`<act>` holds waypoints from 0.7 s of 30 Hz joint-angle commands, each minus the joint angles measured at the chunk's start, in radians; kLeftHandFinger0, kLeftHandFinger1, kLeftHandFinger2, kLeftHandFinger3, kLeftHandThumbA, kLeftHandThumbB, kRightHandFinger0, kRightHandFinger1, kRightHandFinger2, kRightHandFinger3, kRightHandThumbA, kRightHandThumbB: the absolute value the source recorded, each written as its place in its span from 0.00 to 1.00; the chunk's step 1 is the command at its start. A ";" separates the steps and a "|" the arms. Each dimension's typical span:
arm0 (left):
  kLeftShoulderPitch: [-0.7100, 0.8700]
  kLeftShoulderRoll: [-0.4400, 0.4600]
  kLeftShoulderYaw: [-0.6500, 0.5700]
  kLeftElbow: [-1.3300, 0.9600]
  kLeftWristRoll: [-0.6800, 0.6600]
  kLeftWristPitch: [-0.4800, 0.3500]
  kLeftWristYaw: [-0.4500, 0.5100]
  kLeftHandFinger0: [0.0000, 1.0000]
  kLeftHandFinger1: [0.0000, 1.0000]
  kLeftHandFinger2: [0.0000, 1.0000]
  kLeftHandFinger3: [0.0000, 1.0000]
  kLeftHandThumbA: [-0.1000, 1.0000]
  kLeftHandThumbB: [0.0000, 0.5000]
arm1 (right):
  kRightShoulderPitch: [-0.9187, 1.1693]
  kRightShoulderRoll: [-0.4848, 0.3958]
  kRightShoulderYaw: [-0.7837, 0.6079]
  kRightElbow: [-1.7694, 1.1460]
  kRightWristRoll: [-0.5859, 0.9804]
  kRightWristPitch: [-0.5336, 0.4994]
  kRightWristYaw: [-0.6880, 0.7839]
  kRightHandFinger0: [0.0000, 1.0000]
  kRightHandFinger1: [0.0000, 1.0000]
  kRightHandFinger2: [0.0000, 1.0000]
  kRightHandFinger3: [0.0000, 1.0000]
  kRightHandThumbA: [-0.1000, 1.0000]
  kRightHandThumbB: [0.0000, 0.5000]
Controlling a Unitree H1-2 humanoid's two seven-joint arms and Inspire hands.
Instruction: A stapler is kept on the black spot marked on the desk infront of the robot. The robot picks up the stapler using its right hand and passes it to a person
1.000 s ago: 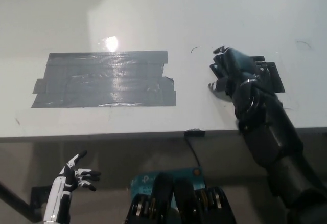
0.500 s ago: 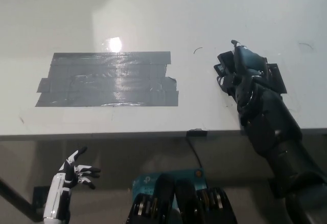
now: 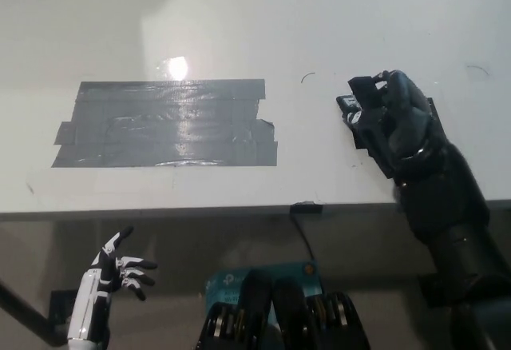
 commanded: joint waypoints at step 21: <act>-0.025 0.019 -0.006 -0.011 -0.020 -0.015 -0.016 0.21 0.28 0.41 0.87 1.00 0.84 | -0.223 -0.151 -0.414 0.173 0.824 0.068 0.576 0.00 0.00 0.00 0.00 0.89 0.00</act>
